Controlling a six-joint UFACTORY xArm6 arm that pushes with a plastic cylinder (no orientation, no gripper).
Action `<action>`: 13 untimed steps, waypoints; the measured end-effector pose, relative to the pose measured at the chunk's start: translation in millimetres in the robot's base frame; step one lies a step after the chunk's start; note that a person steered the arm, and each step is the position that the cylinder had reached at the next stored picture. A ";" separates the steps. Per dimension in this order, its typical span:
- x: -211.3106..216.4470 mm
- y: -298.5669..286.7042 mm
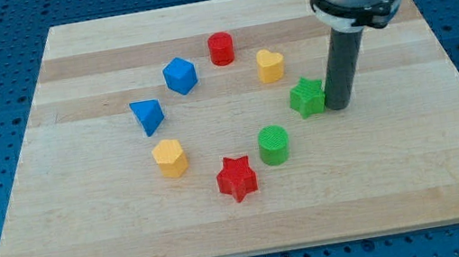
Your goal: Move your arm towards bottom left
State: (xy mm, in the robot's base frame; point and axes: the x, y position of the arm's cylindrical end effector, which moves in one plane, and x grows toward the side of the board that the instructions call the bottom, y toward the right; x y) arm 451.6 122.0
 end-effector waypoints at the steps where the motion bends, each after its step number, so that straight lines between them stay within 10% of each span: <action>1: 0.0 -6.1; 7: 48.1 49.1; 13: 167.1 -93.5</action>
State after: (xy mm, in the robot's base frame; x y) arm 618.8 28.6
